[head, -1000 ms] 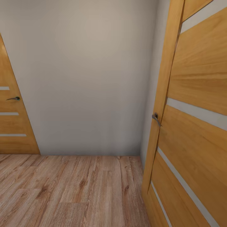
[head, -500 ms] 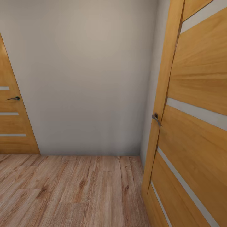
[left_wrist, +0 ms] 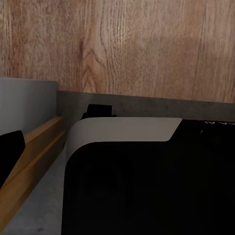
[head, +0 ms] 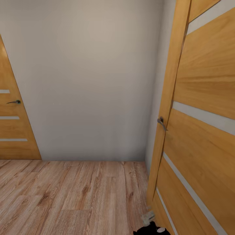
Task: Move the two storage containers from the living room to the garage. In the garage, place one container on the floor and stack the other container on top of it (either order is fine).
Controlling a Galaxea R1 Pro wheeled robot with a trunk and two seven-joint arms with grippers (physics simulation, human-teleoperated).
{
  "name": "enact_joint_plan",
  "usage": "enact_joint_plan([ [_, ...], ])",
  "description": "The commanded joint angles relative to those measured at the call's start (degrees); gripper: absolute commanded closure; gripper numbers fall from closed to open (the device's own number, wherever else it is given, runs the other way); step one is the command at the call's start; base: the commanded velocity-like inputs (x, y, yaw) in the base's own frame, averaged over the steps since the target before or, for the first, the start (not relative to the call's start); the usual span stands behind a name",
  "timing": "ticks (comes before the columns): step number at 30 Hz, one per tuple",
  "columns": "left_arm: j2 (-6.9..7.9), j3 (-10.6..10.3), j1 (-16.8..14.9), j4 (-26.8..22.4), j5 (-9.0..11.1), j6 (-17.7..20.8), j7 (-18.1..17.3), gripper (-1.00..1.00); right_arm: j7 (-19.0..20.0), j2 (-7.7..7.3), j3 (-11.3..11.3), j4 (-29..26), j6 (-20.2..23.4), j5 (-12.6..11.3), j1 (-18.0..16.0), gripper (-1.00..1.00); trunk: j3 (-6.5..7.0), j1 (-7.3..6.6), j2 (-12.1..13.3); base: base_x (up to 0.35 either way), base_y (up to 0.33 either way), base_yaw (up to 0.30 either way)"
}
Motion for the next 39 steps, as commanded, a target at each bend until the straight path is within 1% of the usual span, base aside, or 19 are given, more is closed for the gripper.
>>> enact_joint_plan([
  [1, -0.02, 0.05, 0.04, -0.13, 0.38, 0.04, 0.01, -1.0, -0.77, 0.77, -0.12, -5.06, 4.4, 0.65, 0.01, -1.0, -0.06, 0.0, -0.03, 0.0, 0.0, 0.0],
  [2, -0.02, 0.05, 0.04, -0.13, 0.38, 0.04, 0.01, -1.0, -1.12, 1.08, -0.09, -6.25, 5.41, 0.65, 0.01, -1.0, -0.06, 0.0, -0.03, 0.0, 0.0, 0.0],
  [3, -0.03, 0.05, 0.04, -0.13, 0.38, 0.04, 0.01, -1.0, -1.95, 1.67, 0.01, -8.65, 7.39, 0.74, 0.01, -1.0, -0.06, 0.0, -0.03, 0.0, 0.0, 0.0],
  [5, -0.02, 0.02, 0.04, -0.13, 0.38, 0.04, 0.01, -1.0, -3.68, 2.7, 0.11, -12.25, 10.48, 1.66, 0.01, -1.0, -0.06, 0.0, -0.03, 0.0, 0.0, 0.0],
  [6, -0.04, -0.02, 0.04, -0.13, 0.38, 0.04, 0.01, -1.0, -6.66, 5.05, 0.17, -17.06, 14.83, 5.23, 0.01, -1.0, -0.06, 0.0, -0.03, 0.0, 0.0, 0.0],
  [7, -0.05, -0.02, 0.04, -0.13, 0.38, 0.04, 0.01, -1.0, -7.31, 5.66, 0.18, -18.05, 15.75, 6.26, 0.01, -1.0, -0.06, 0.0, -0.03, 0.0, 0.0, 0.0],
  [8, -0.04, -0.03, 0.04, -0.13, 0.38, 0.04, 0.01, -1.0, -8.51, 6.51, 0.2, -19.84, 17.38, 8.39, 0.01, -1.0, -0.06, 0.0, -0.03, 0.0, 0.0, 0.0],
  [9, -0.05, -0.03, 0.04, -0.13, 0.38, 0.04, 0.01, -1.0, -9.07, 6.51, 0.2, -20.63, 18.13, 9.43, 0.01, -1.0, -0.06, 0.0, -0.03, 0.0, 0.0, 0.0],
  [10, -0.07, -0.03, 0.04, -0.13, 0.36, 0.05, 0.01, -1.0, -10.12, 6.51, 0.21, -22.04, 19.48, 11.35, 0.01, -1.0, -0.06, 0.0, -0.03, 0.0, 0.0, 0.0],
  [12, -0.08, -0.04, 0.04, -0.13, 0.32, 0.06, 0.01, -1.0, -11.48, 6.51, 0.2, -23.53, 21.35, 13.45, 0.06, -1.0, -0.06, 0.0, -0.03, 0.0, 0.0, 0.0],
  [13, -0.09, -0.1, 0.04, -0.13, 0.2, 0.06, 0.01, -1.0, -13.52, 6.51, 0.15, -24.71, 24.81, 15.01, -0.36, -1.0, -0.06, 0.0, -0.03, 0.0, 0.0, 0.0],
  [16, -0.09, -0.12, 0.04, -0.15, 0.08, 0.11, 0.01, -1.0, -15.81, 6.51, 0.13, -24.87, 27.91, 15.21, -2.91, -1.0, -0.06, 0.0, -0.03, 0.0, 0.0, 0.0],
  [24, -0.1, -0.13, 0.04, -0.15, -0.06, 0.12, 0.01, -1.0, -21.55, 6.51, 0.01, -24.43, 33.13, 15.27, -8.67, -1.0, -0.06, 0.0, -0.03, 0.0, 0.0, 0.0],
  [25, -0.1, -0.13, 0.04, -0.14, -0.06, 0.12, 0.01, -1.0, -22.8, 6.51, -0.08, -24.36, 34.89, 15.26, -10.06, -1.0, -0.06, 0.0, -0.03, 0.0, 0.0, 0.0],
  [27, -0.1, -0.13, 0.04, -0.15, -0.06, 0.12, 0.01, -1.0, -24.12, 6.51, -0.15, -24.3, 36.24, 15.26, -11.08, -1.0, -0.06, 0.0, -0.03, 0.0, 0.0, 0.0],
  [28, -0.15, -0.13, 0.04, -0.15, -0.06, 0.12, 0.01, -1.0, -26.25, 6.51, -0.19, -24.26, 37.91, 15.26, -12.18, -1.0, -0.06, 0.0, -0.03, 0.0, 0.0, 0.0],
  [33, -0.17, -0.13, 0.04, -0.2, -0.08, 0.12, 0.01, -1.0, -30.56, 6.51, -0.3, -24.17, 40.77, 15.19, -14.17, -1.0, -0.06, 0.0, -0.03, 0.0, 0.0, 0.0],
  [38, -0.18, -0.13, 0.06, -0.21, -0.13, 0.12, 0.01, -1.0, -32.78, 6.51, -0.42, -23.99, 42.73, 15.18, -15.3, -1.0, -0.06, 0.0, -0.03, 0.0, 0.0, 0.0],
  [39, -0.18, -0.13, 0.05, -0.22, -0.14, 0.12, 0.02, -1.0, -33.81, 6.51, -0.45, -23.56, 43.38, 15.16, -15.83, -1.0, -0.06, 0.0, -0.03, 0.0, 0.0, 0.0],
])
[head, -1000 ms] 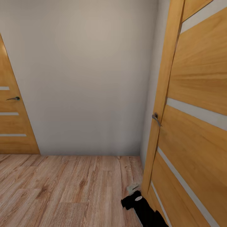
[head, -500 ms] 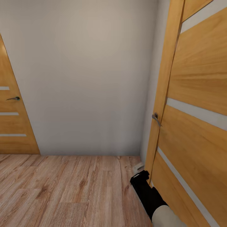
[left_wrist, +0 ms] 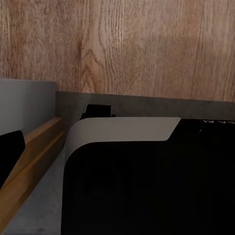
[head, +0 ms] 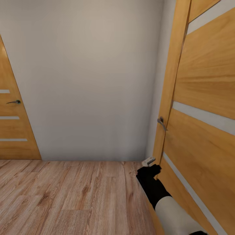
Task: Move the two storage containers from the living room to the garage. In the garage, place one container on the floor and stack the other container on top of it (either order is fine).
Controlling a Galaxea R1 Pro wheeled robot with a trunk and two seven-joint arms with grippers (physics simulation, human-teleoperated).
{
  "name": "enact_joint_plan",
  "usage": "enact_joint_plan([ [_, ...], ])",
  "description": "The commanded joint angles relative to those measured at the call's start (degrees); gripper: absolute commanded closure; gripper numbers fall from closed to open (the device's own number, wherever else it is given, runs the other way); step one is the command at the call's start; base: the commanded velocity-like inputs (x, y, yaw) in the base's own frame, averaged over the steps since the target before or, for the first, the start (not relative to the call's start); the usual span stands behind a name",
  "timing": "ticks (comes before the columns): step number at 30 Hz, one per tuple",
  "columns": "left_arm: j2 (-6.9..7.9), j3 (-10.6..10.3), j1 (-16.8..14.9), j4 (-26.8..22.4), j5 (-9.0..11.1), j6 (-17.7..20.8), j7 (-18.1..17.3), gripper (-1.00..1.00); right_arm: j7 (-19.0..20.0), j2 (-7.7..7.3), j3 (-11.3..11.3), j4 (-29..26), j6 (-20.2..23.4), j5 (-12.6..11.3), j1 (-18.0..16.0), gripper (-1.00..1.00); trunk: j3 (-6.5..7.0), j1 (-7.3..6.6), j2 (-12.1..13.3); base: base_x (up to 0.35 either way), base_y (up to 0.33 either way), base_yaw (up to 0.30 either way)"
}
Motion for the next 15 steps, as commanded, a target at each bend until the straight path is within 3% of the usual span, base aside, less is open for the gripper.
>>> enact_joint_plan([
  [1, -0.01, 0.04, 0.04, -0.13, 0.32, 0.04, 0.01, -1.0, -0.58, 0.0, 0.14, 0.27, 0.49, -0.05, -0.32, -1.0, -0.05, 0.0, -0.03, 0.0, 0.0, 0.0],
  [5, -0.01, 0.04, 0.03, -0.14, 0.32, 0.04, 0.0, -1.0, -3.16, 0.0, -0.86, 2.89, 0.91, -0.15, -2.18, -1.0, -0.05, 0.0, -0.03, 0.0, 0.0, 0.0],
  [10, -0.01, 0.01, 0.03, -0.14, 0.32, 0.04, 0.0, -1.0, -5.57, 0.0, -4.76, 5.31, 1.05, -0.19, -3.99, -1.0, -0.05, 0.0, -0.03, 0.0, 0.0, 0.0],
  [15, -0.01, 0.03, 0.03, -0.14, 0.32, 0.04, 0.0, -1.0, -7.36, 0.0, -5.95, 5.74, 1.12, -0.2, -4.55, -1.0, -0.05, 0.0, -0.03, 0.0, 0.0, 0.0],
])
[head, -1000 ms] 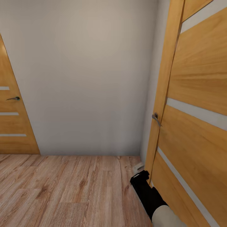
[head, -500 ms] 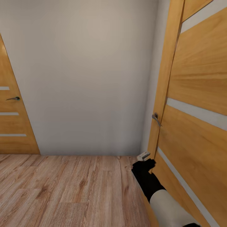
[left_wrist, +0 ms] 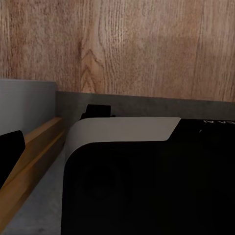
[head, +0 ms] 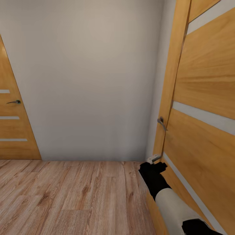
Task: Move the two storage containers from the living room to the garage. In the garage, place one container on the floor and stack the other container on top of it (either order is fine).
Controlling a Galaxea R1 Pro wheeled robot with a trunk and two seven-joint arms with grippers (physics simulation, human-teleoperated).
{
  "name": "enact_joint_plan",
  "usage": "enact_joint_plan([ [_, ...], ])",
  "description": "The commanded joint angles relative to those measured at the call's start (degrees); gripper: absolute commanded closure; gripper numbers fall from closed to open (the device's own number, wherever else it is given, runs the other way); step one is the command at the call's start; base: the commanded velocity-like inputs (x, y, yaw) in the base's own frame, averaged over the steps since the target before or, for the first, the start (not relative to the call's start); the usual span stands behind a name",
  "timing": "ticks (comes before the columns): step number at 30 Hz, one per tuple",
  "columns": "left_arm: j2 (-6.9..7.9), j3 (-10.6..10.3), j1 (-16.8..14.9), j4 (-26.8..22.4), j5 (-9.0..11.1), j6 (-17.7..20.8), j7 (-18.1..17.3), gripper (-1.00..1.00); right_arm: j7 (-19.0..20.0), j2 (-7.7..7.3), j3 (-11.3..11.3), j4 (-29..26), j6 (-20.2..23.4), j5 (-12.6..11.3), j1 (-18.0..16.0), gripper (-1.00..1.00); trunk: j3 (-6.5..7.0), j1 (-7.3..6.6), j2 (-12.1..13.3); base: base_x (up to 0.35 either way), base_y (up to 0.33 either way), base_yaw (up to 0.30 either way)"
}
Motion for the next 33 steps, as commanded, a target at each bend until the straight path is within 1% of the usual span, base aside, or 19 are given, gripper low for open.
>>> enact_joint_plan([
  [1, -0.01, 0.04, 0.04, -0.13, 0.33, 0.04, 0.01, -1.0, -0.79, 0.0, 0.0, 0.07, 0.29, -0.06, -0.1, -1.0, -0.05, 0.0, -0.03, 0.0, 0.0, 0.0],
  [4, -0.01, 0.05, 0.04, -0.12, 0.33, 0.04, 0.01, -1.0, -1.65, 0.0, -1.15, 0.3, 0.33, -0.06, -0.72, -1.0, -0.05, 0.0, -0.03, 0.0, 0.0, 0.0],
  [5, -0.01, 0.03, 0.04, -0.13, 0.33, 0.04, 0.01, -1.0, -1.86, 0.0, -2.71, 1.03, 0.25, -0.06, -1.59, -1.0, -0.05, 0.0, -0.03, 0.0, 0.0, 0.0],
  [6, -0.01, 0.03, 0.04, -0.13, 0.33, 0.04, 0.01, -1.0, -1.9, 0.0, -3.3, 1.41, 0.19, -0.06, -1.87, -1.0, -0.05, 0.0, -0.03, 0.0, 0.0, 0.0],
  [7, -0.01, 0.04, 0.04, -0.13, 0.33, 0.04, 0.01, -1.0, -1.98, 0.0, -4.45, 2.23, -0.03, -0.04, -2.41, -1.0, -0.05, 0.0, -0.03, 0.0, 0.0, 0.0],
  [11, -0.01, 0.05, 0.04, -0.13, 0.33, 0.04, 0.01, -1.0, -2.12, 0.0, -6.32, 3.62, -0.39, 0.02, -3.3, -1.0, -0.05, 0.0, -0.03, 0.0, 0.0, 0.0],
  [17, -0.01, 0.05, 0.04, -0.13, 0.33, 0.04, 0.01, -1.0, -2.15, 0.0, -6.87, 4.08, -0.41, -0.03, -4.36, -1.0, -0.05, 0.0, -0.03, 0.0, 0.0, 0.0],
  [21, -0.01, 0.04, 0.04, -0.13, 0.33, 0.04, 0.01, -1.0, -2.16, -1.03, -6.97, 4.22, -0.22, -0.05, -5.03, -1.0, -0.05, 0.0, -0.03, 0.0, 0.0, 0.0],
  [22, -0.01, 0.05, 0.04, -0.13, 0.33, 0.04, 0.01, -1.0, -2.16, -1.75, -7.05, 4.4, -0.18, -0.05, -5.24, -1.0, -0.05, 0.0, -0.03, 0.0, 0.0, 0.0],
  [26, -0.01, 0.05, 0.04, -0.12, 0.33, 0.04, 0.01, -1.0, -2.16, -2.7, -7.22, 4.64, -0.12, -0.06, -5.53, -1.0, -0.05, 0.0, -0.03, 0.0, 0.0, 0.0],
  [28, -0.01, 0.05, 0.04, -0.12, 0.33, 0.04, 0.01, -1.0, -2.16, -3.68, -7.29, 5.18, -0.13, -0.06, -6.19, -1.0, -0.05, 0.0, -0.03, 0.0, 0.0, 0.0],
  [33, -0.01, 0.05, 0.04, -0.11, 0.33, 0.04, 0.01, -1.0, -2.16, -4.84, -7.32, 6.02, -0.14, -0.06, -6.92, -1.0, -0.05, 0.0, -0.03, 0.0, 0.0, 0.0],
])
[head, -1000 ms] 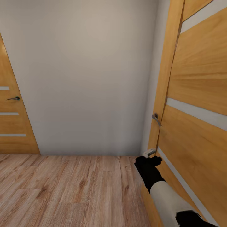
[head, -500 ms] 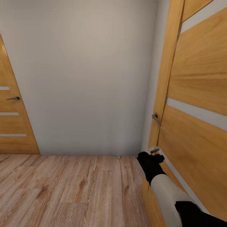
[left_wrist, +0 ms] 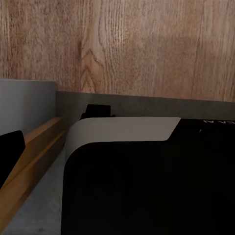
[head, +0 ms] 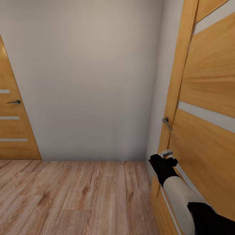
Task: Move the two storage containers from the living room to the garage. In the garage, place one container on the floor and stack the other container on top of it (either order is fine).
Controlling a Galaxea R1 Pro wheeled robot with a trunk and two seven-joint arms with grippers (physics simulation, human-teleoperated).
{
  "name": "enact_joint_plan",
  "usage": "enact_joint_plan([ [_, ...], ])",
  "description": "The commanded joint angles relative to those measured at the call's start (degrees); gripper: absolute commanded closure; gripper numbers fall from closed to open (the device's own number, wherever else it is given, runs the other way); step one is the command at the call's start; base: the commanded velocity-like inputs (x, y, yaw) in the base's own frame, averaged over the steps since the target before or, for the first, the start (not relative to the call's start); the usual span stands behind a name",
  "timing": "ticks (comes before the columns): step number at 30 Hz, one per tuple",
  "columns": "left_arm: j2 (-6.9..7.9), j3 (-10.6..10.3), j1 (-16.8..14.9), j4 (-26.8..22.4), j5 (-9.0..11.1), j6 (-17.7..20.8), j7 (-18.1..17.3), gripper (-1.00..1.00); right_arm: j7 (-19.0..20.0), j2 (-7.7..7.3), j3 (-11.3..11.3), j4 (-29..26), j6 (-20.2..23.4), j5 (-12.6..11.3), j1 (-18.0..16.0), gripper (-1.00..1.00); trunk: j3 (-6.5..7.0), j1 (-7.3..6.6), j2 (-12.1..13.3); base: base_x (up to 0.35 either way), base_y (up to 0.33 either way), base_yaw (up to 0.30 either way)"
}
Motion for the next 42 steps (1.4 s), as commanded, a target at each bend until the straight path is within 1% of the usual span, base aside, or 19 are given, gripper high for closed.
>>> enact_joint_plan([
  [1, -0.01, 0.05, 0.05, -0.15, 0.33, 0.05, 0.01, -1.0, -0.28, -0.23, -0.2, 0.02, 0.76, 1.73, -0.13, -1.0, -0.05, 0.0, -0.03, 0.0, 0.0, 0.0],
  [7, -0.01, 0.05, 0.05, -0.12, 0.33, 0.05, 0.01, -1.0, -0.48, -1.28, -0.39, 0.2, 0.82, 1.73, -0.38, -1.0, -0.05, 0.0, -0.03, 0.0, 0.0, 0.0],
  [9, -0.01, 0.05, 0.05, -0.13, 0.33, 0.05, 0.01, -1.0, -0.6, -1.56, -0.87, 0.42, 0.88, 1.73, -0.92, -1.0, -0.05, 0.0, -0.03, 0.0, 0.0, 0.0],
  [11, -0.01, 0.05, 0.05, -0.12, 0.33, 0.05, 0.01, -1.0, -0.69, -1.86, -2.07, 0.88, 0.91, 1.73, -1.54, -1.0, -0.05, 0.0, -0.03, 0.0, 0.0, 0.0],
  [13, -0.01, 0.05, 0.05, -0.14, 0.33, 0.05, 0.01, -1.0, -0.76, -2.31, -2.79, 1.12, 0.93, 1.73, -1.81, -1.0, -0.05, 0.0, -0.03, 0.0, 0.0, 0.0],
  [15, -0.01, 0.05, 0.05, -0.13, 0.33, 0.05, 0.01, -1.0, -0.79, -2.57, -3.12, 1.21, 0.93, 1.73, -1.95, -1.0, -0.05, 0.0, -0.03, 0.0, 0.0, 0.0],
  [21, -0.01, 0.05, 0.05, -0.14, 0.33, 0.05, 0.01, -1.0, -0.99, -2.86, -3.33, 1.35, 1.09, 1.73, -2.47, -1.0, -0.05, 0.0, -0.03, 0.0, 0.0, 0.0],
  [23, -0.01, 0.05, 0.05, -0.15, 0.33, 0.05, 0.01, -1.0, -1.04, -3.23, -3.41, 1.39, 1.1, 1.73, -2.58, -1.0, -0.05, 0.0, -0.03, 0.0, 0.0, 0.0],
  [27, -0.01, 0.05, 0.05, -0.12, 0.33, 0.05, 0.01, -1.0, -1.06, -3.24, -3.46, 1.36, 1.09, 1.73, -2.63, -1.0, -0.05, 0.0, -0.03, 0.0, 0.0, 0.0],
  [32, -0.01, 0.05, 0.05, -0.15, 0.33, 0.05, 0.01, -1.0, -1.07, -2.52, -3.52, 1.33, 1.04, 1.73, -2.64, -1.0, -0.05, 0.0, -0.03, 0.0, 0.0, 0.0],
  [33, -0.01, 0.05, 0.05, -0.16, 0.33, 0.05, 0.01, -1.0, -1.07, -1.9, -3.53, 1.33, 1.03, 1.73, -2.64, -1.0, -0.05, 0.0, -0.03, 0.0, 0.0, 0.0],
  [35, -0.01, 0.04, 0.05, -0.16, 0.33, 0.05, 0.01, -1.0, -1.07, -0.17, -3.54, 1.33, 1.03, 1.73, -2.64, -1.0, -0.05, 0.0, -0.03, 0.0, 0.0, 0.0],
  [36, -0.01, 0.04, 0.05, -0.16, 0.33, 0.05, 0.01, -1.0, -1.07, 0.31, -3.54, 1.33, 1.01, 1.73, -2.64, -1.0, -0.05, 0.0, -0.03, 0.0, 0.0, 0.0],
  [39, -0.01, 0.01, 0.05, -0.16, 0.31, 0.05, 0.05, -1.0, -1.07, 3.19, -3.49, 1.33, 0.78, 1.77, -2.64, -1.0, -0.05, 0.0, -0.03, 0.0, 0.0, 0.0],
  [40, -0.01, 0.0, 0.05, -0.16, 0.32, 0.05, 0.06, -1.0, -1.07, 3.68, -3.47, 1.35, 0.69, 1.78, -2.64, -1.0, -0.05, 0.0, -0.03, 0.0, 0.0, 0.0],
  [41, -0.01, 0.0, 0.05, -0.16, 0.32, 0.05, 0.04, -1.0, -1.07, 4.69, -3.43, 1.37, 0.56, 1.79, -2.64, -1.0, -0.05, 0.0, -0.03, 0.0, 0.0, 0.0],
  [42, -0.01, -0.01, 0.05, -0.16, 0.32, 0.05, 0.05, -1.0, -1.07, 4.84, -3.42, 1.38, 0.51, 1.8, -2.64, -1.0, -0.05, 0.0, -0.03, 0.0, 0.0, 0.0],
])
